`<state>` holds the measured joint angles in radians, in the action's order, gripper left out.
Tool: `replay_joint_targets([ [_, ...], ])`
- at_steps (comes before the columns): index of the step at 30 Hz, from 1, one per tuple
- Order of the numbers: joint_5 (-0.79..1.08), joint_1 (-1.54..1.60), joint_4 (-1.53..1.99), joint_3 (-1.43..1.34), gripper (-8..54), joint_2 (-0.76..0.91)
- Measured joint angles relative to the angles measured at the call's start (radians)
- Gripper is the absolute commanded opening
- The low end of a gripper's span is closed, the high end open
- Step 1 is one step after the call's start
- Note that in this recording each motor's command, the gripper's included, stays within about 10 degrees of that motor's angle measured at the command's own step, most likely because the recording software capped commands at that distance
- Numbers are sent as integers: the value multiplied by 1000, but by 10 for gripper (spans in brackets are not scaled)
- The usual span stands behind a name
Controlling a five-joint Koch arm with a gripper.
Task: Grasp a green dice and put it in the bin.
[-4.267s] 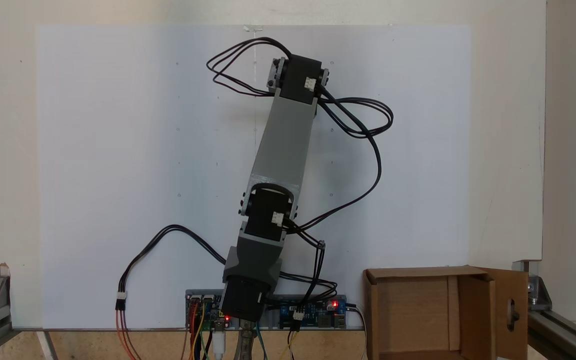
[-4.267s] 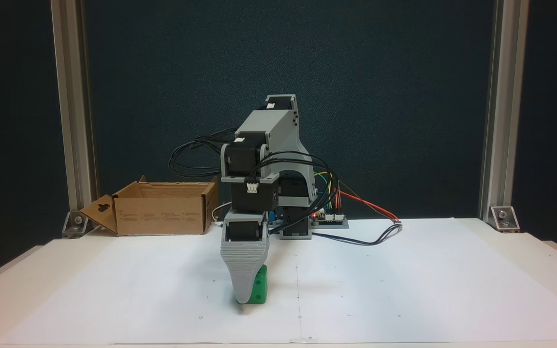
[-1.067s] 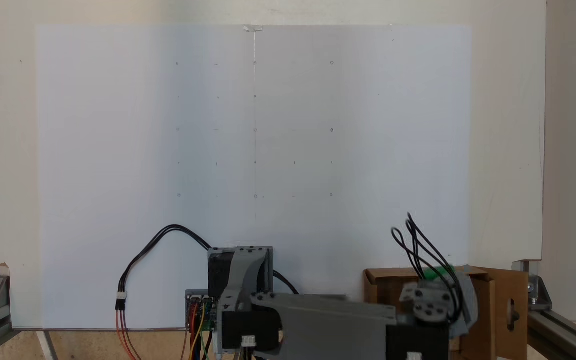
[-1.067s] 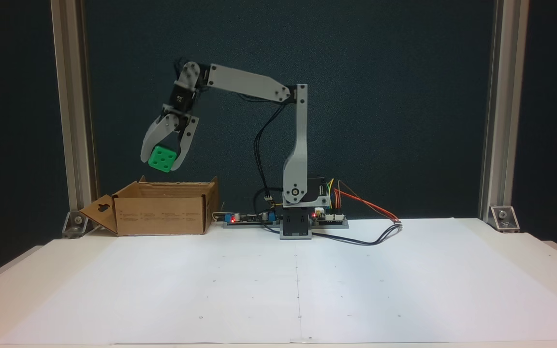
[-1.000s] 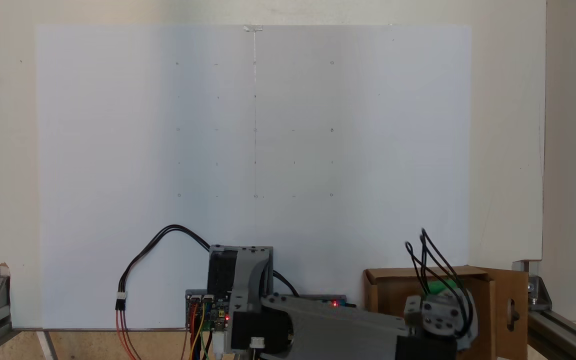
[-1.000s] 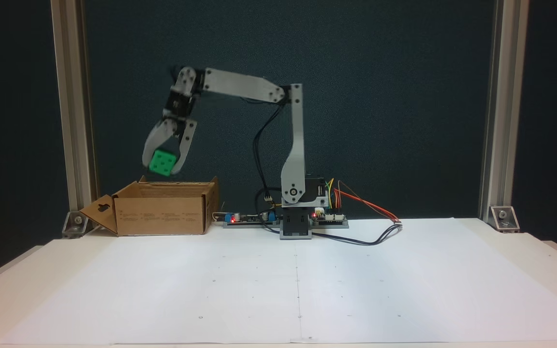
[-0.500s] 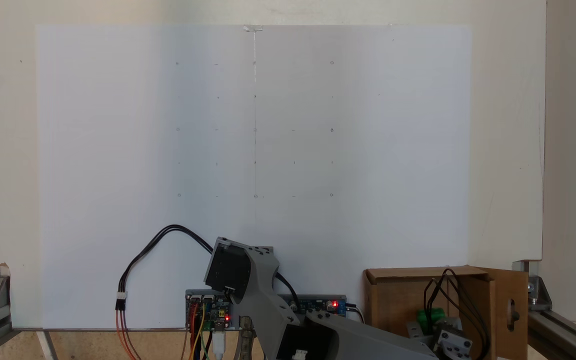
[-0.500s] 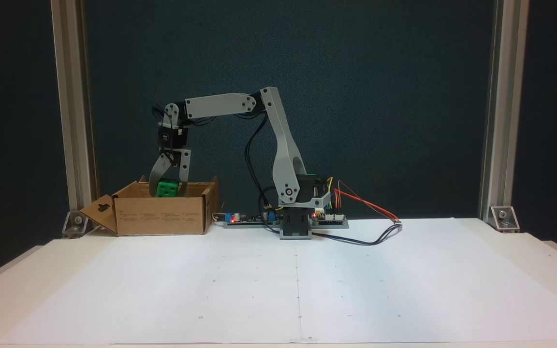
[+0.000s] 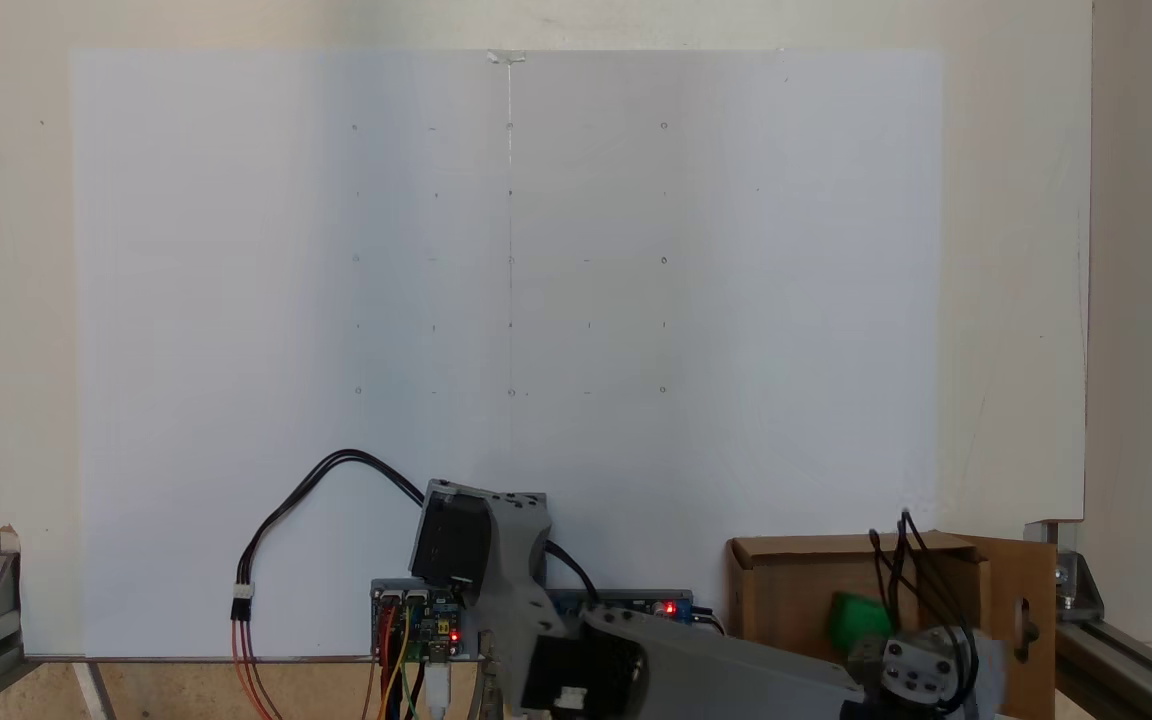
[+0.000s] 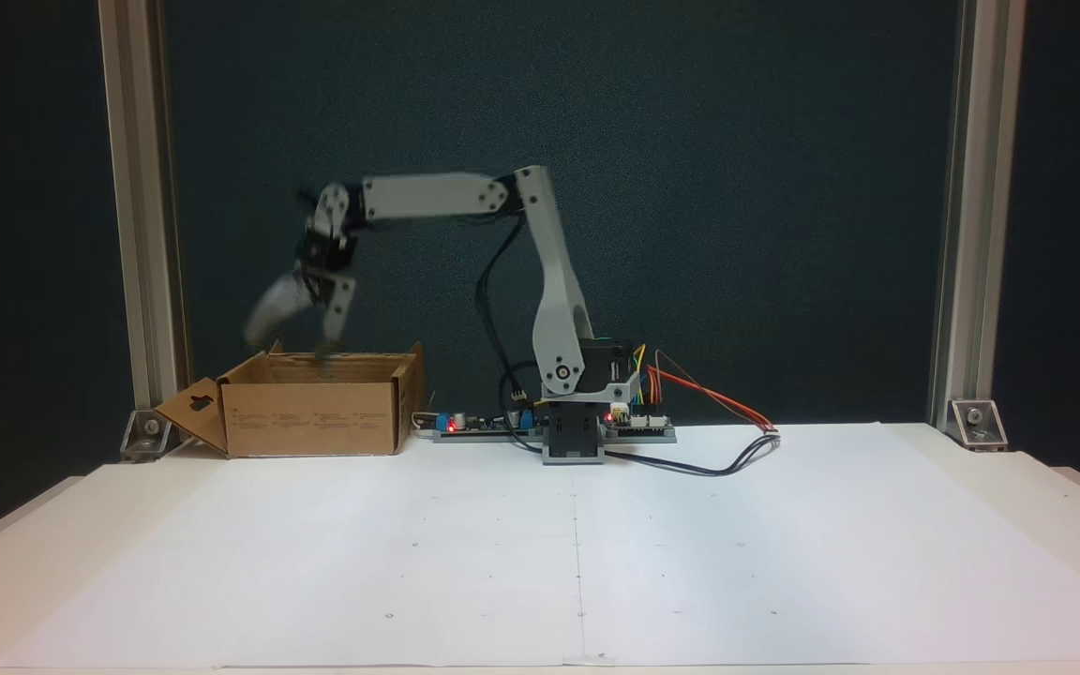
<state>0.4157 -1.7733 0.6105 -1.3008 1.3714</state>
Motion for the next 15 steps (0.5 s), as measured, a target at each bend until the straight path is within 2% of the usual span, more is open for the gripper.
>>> replay_joint_targets([
  [4,-161,178,-41,86,365,124],
  [6,-244,296,-83,91,403,190],
  [9,-362,506,-104,91,425,264],
  [15,-394,939,-104,91,448,305],
])
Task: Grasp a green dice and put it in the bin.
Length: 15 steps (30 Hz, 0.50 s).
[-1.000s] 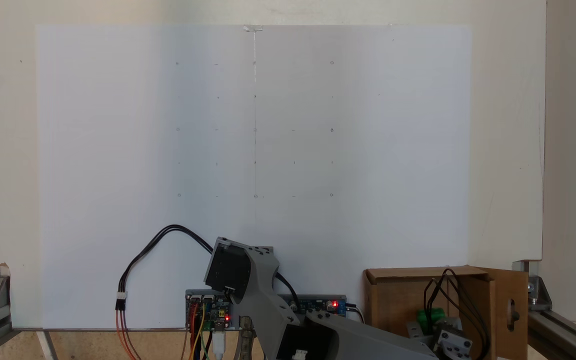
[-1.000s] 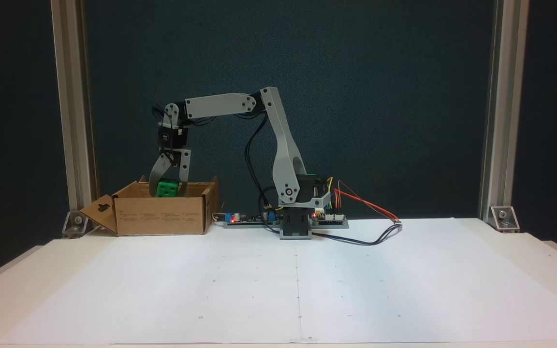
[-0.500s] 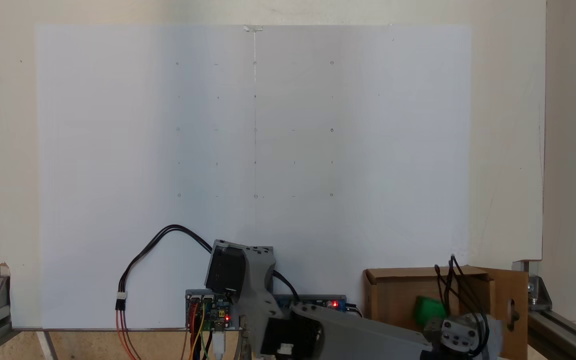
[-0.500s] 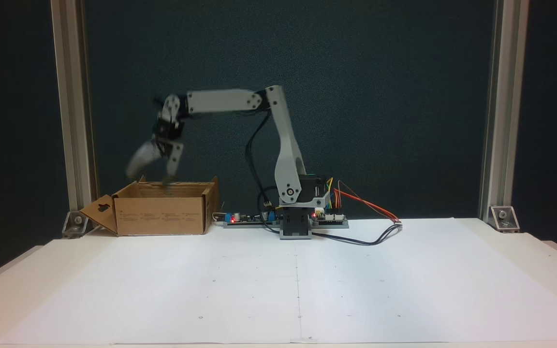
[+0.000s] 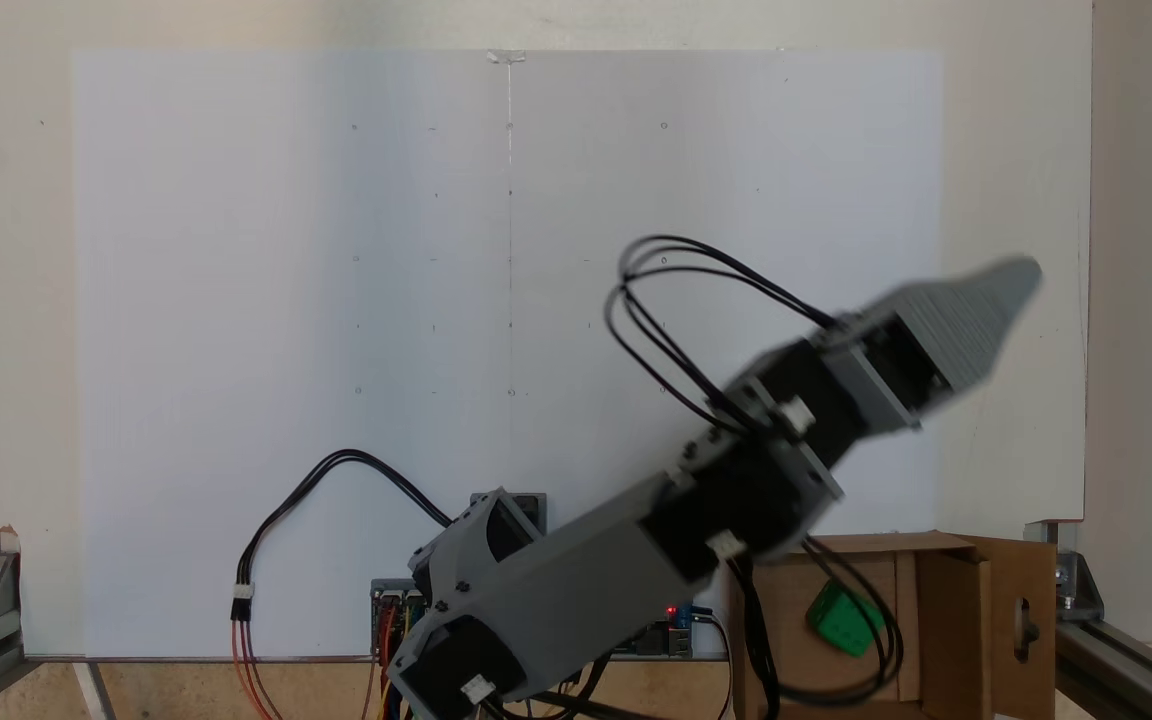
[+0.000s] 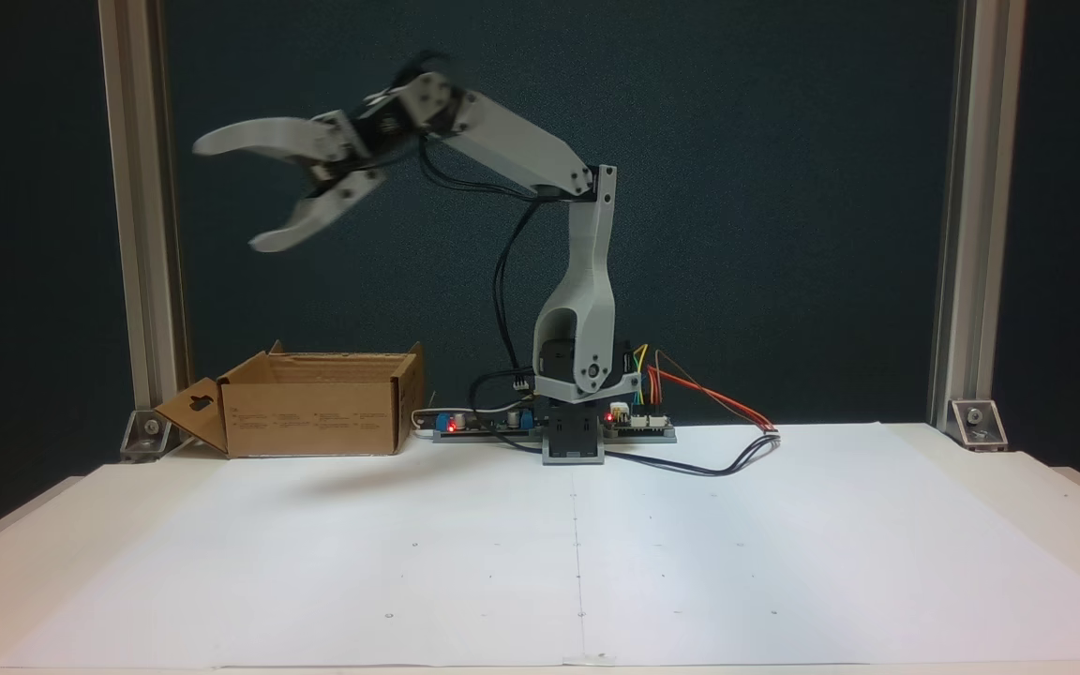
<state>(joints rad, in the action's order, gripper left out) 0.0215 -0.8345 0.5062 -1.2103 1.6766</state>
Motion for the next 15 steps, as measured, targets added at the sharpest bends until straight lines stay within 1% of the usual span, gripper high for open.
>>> replay_joint_targets([
  [3,-3,218,-2,-15,448,21],
  [9,-6,620,-11,-218,448,112],
  [15,-6,747,-204,-522,442,221],
])
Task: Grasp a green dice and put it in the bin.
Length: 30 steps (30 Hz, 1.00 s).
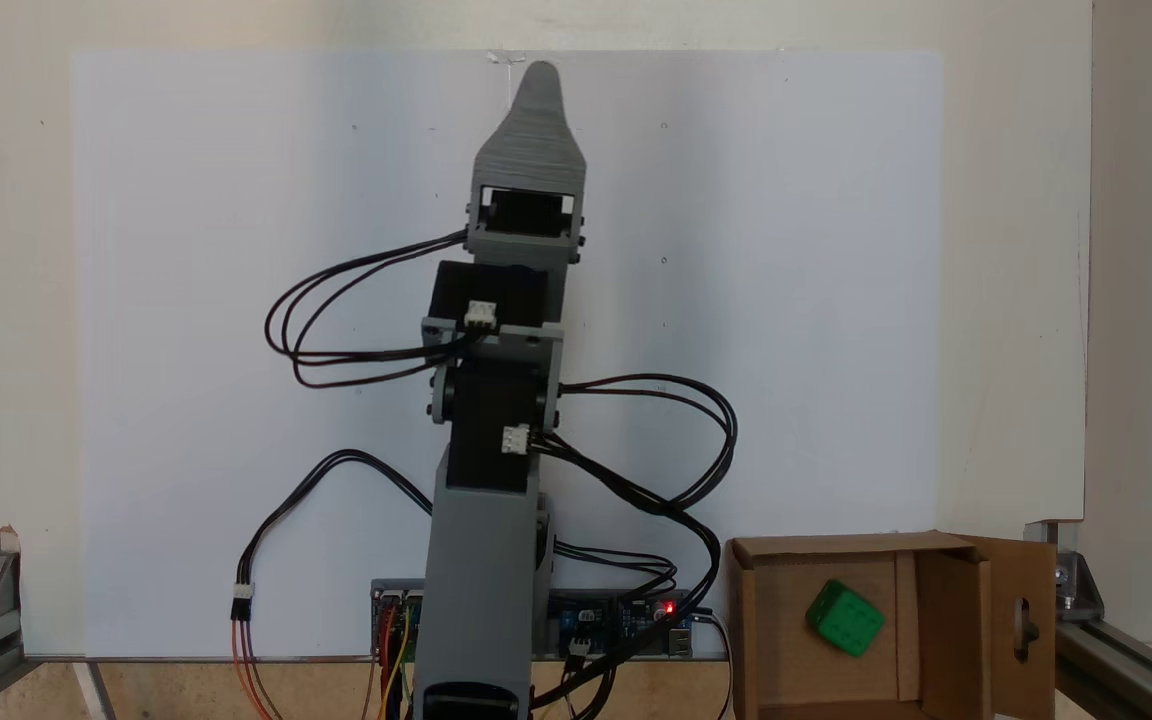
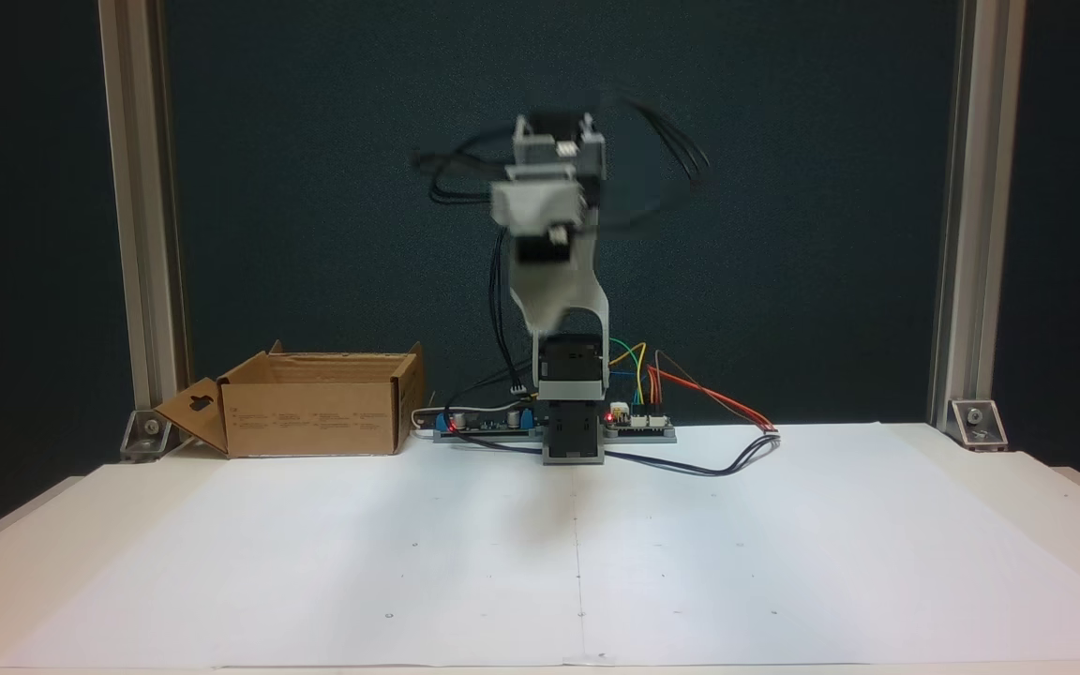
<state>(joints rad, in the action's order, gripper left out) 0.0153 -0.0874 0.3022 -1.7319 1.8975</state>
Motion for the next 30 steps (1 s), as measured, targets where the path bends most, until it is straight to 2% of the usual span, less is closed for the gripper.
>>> replay_joint_targets([
  [11,0,71,-433,-382,447,344],
  [17,0,91,-568,-512,454,362],
  [30,0,95,-1091,-881,439,362],
])
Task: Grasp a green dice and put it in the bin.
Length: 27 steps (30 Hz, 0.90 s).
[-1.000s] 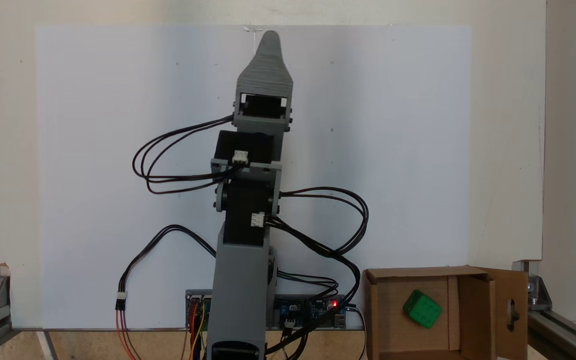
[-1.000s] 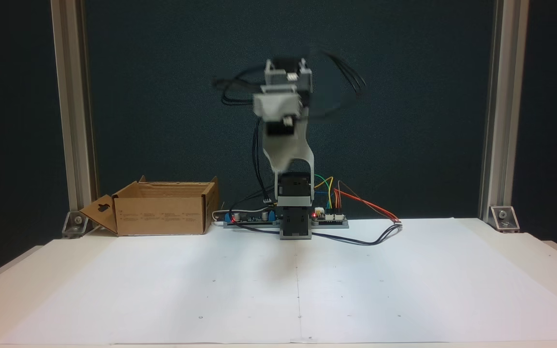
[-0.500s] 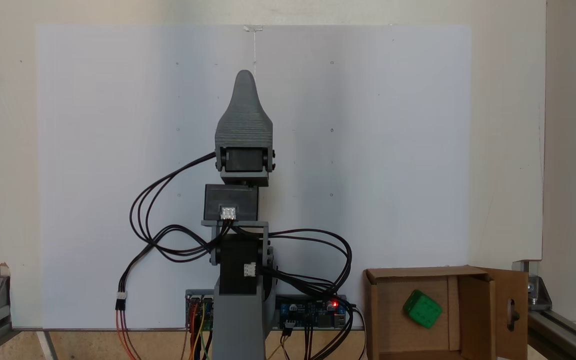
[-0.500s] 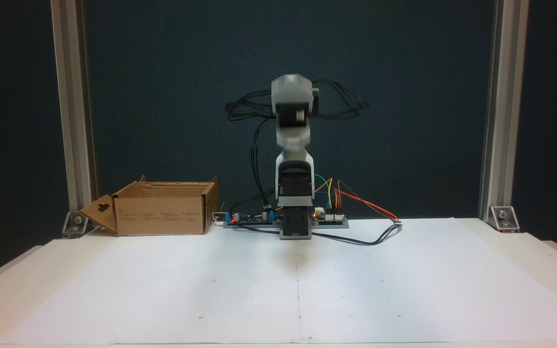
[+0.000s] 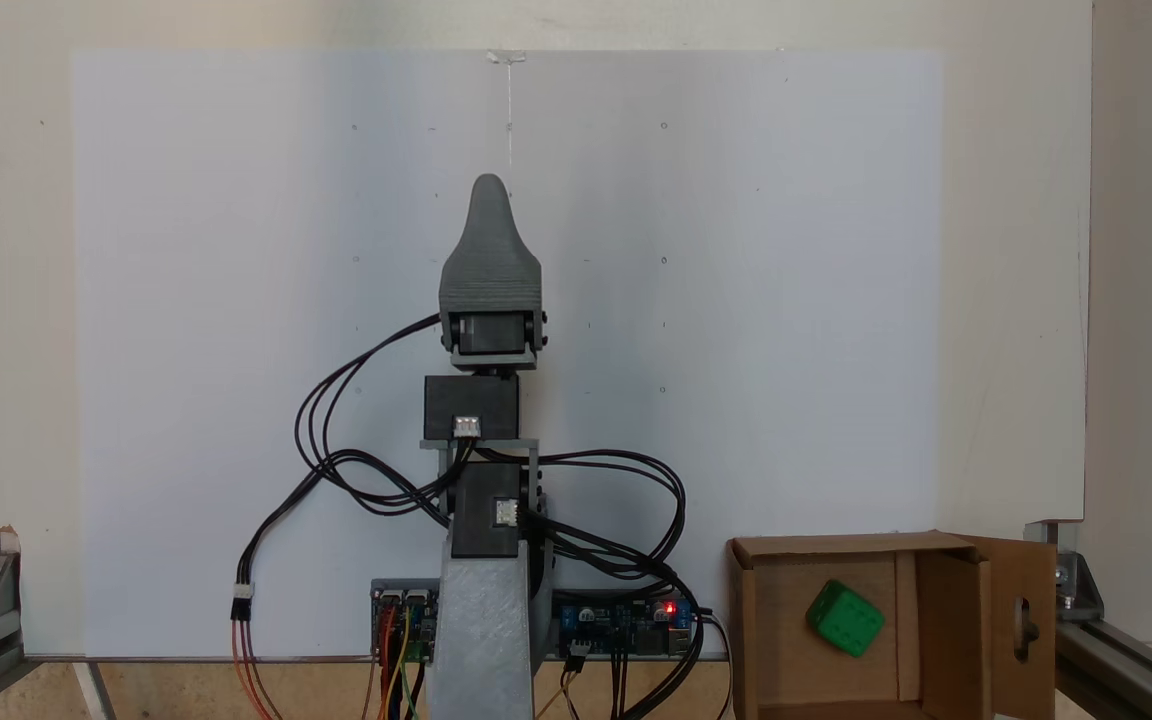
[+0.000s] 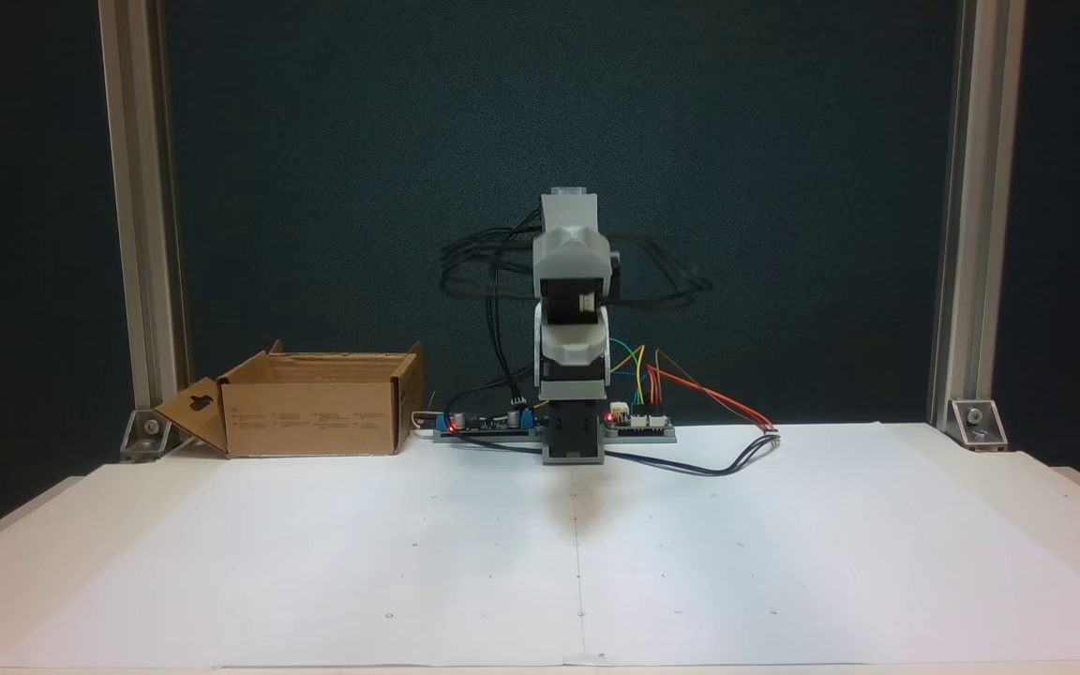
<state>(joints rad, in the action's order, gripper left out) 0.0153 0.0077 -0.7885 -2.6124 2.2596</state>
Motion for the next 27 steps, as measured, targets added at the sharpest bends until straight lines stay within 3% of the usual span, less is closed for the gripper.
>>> replay_joint_targets([
  [12,0,-11,-460,-295,432,0],
  [27,0,-55,-672,-465,448,0],
])
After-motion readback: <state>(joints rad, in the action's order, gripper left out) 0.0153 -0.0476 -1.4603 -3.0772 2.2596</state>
